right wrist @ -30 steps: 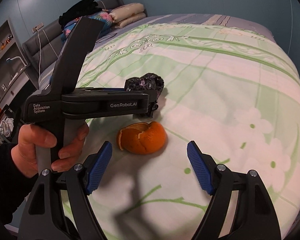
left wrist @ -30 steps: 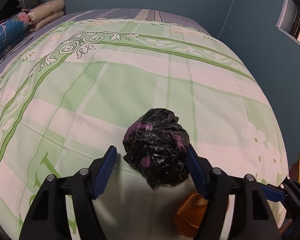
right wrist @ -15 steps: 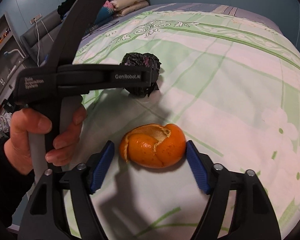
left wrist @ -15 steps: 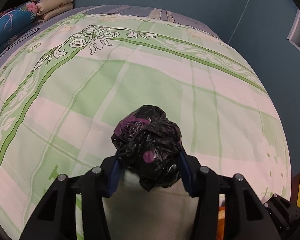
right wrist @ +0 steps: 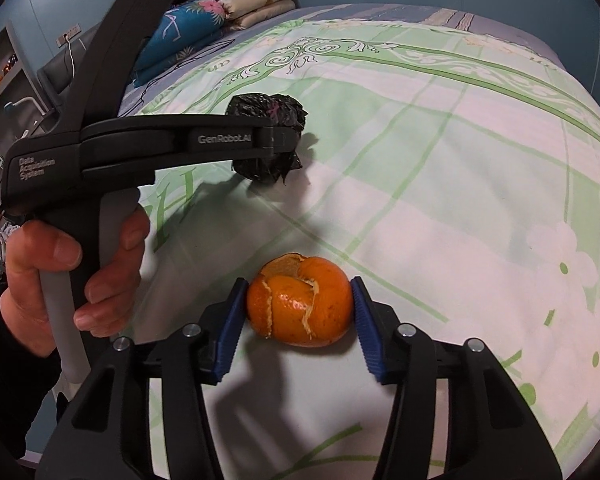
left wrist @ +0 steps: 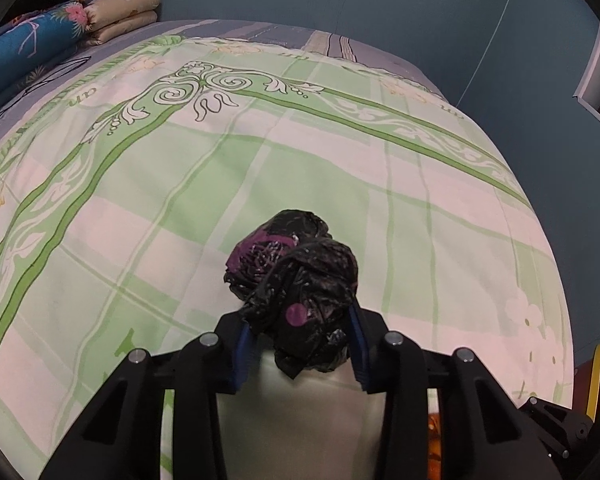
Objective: Collect trash
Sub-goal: 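Carry the black bag and orange peel over the yellow-rimmed bin with both tools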
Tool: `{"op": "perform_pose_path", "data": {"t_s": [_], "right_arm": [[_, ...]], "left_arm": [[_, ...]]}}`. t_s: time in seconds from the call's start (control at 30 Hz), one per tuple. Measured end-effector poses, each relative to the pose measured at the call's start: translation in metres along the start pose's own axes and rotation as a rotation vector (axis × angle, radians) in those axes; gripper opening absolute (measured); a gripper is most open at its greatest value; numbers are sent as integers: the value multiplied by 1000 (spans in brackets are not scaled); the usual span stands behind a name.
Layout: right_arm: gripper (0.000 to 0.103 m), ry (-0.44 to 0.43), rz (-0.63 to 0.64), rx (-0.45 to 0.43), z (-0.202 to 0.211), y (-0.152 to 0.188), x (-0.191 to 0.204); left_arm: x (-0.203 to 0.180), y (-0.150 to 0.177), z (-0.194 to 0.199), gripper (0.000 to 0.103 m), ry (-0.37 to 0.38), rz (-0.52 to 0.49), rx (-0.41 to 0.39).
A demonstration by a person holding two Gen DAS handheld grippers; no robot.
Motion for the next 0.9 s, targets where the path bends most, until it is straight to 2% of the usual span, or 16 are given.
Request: {"op": "perform_pose_path", "data": {"t_s": [0.2, 0.4, 0.63, 0.9], "right_arm": [[44, -1, -15, -11, 15, 5, 0], [43, -3, -15, -59, 51, 9, -1], [43, -5, 3, -114, 104, 19, 1], [43, 2, -2, -145, 159, 40, 2]], "left_arm": [[6, 6, 25, 37, 6, 29, -32], [11, 24, 62, 37, -1, 54, -63], [4, 50, 129, 37, -15, 66, -140], [-22, 85, 198, 37, 32, 44, -211]]}}
Point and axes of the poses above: each gripper's, at about its wrist camera, not at the fingertips, and z roughly against the way its jaws point, x to its left, y to its underside, the point moved 1 cm from there along -z, roughly the way its jaws point, and after that the axes turned 11 degrees about -y, right-handed, at the moved point
